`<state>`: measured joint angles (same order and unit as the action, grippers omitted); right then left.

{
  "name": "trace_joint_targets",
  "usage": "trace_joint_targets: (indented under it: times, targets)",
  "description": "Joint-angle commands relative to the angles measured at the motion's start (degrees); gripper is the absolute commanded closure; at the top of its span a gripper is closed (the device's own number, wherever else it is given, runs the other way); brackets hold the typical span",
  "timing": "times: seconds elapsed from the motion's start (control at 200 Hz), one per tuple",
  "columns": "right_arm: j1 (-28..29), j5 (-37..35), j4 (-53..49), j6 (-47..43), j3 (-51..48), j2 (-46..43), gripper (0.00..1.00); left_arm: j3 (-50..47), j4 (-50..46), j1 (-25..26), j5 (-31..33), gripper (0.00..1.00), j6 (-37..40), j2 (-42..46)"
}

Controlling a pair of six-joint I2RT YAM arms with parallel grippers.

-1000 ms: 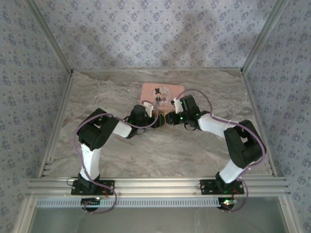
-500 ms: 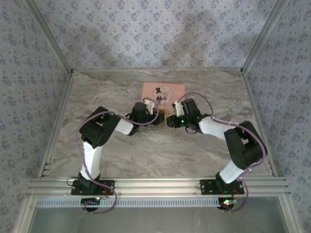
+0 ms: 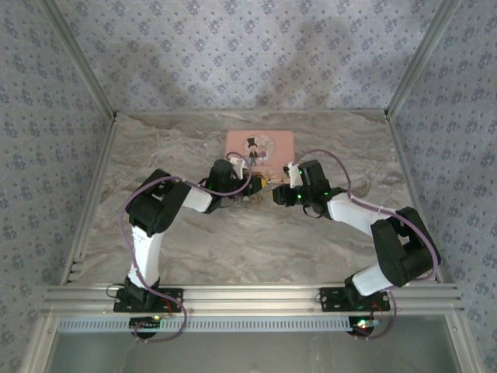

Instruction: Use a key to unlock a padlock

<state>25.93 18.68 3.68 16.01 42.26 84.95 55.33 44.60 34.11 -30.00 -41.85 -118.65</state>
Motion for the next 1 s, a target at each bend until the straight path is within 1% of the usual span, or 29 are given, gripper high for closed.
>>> trace_joint_targets:
  times: [0.0, 0.11, 0.19, 0.24, 0.38, 0.505, 0.635, 0.705, 0.829, 0.994]
  targets:
    - [-0.15, 0.33, 0.97, -1.39, -0.34, -1.07, 0.64, 2.83, -4.06, -0.71, -6.03, 1.00, -6.33, 1.96]
    - [-0.12, 1.72, 2.07, -2.31, 0.54, -0.64, 0.65, 3.98, -7.03, -1.19, -9.09, 1.00, -9.34, 3.35]
    - [-0.09, 2.91, 1.86, -3.40, 2.01, 0.04, 0.64, 5.89, -11.20, -1.72, -12.04, 1.00, -12.17, 3.69]
    - [-0.09, 3.36, 2.05, -4.16, 2.70, 0.38, 0.63, 7.20, -13.27, -2.07, -14.12, 1.00, -14.34, 3.60]
    - [-0.19, 2.98, 2.07, -6.47, 4.65, 1.68, 0.58, 9.31, -14.81, -2.73, -18.24, 1.00, -20.87, 3.34]
    - [-0.80, 4.08, 3.07, -7.09, 6.09, 2.35, 0.57, 12.05, -21.95, -2.89, -19.94, 1.00, -19.58, 3.81]
    - [-1.71, 3.98, 2.11, -8.81, 7.99, 3.09, 0.57, 12.08, -22.56, -3.52, -21.25, 1.00, -21.25, 4.22]
    - [-2.34, 4.16, 1.49, -9.57, 9.07, 3.84, 0.54, 12.71, -23.75, -3.71, -22.17, 1.00, -22.22, 4.30]
    - [-2.47, 3.46, -0.58, -11.61, 11.48, 5.26, 0.53, 14.14, -28.26, -3.88, -22.65, 1.00, -21.00, 4.91]
    - [-1.99, 2.25, -3.49, -14.76, 13.90, 6.60, 0.54, 15.95, -31.64, -4.35, -23.42, 1.00, -19.93, 5.13]
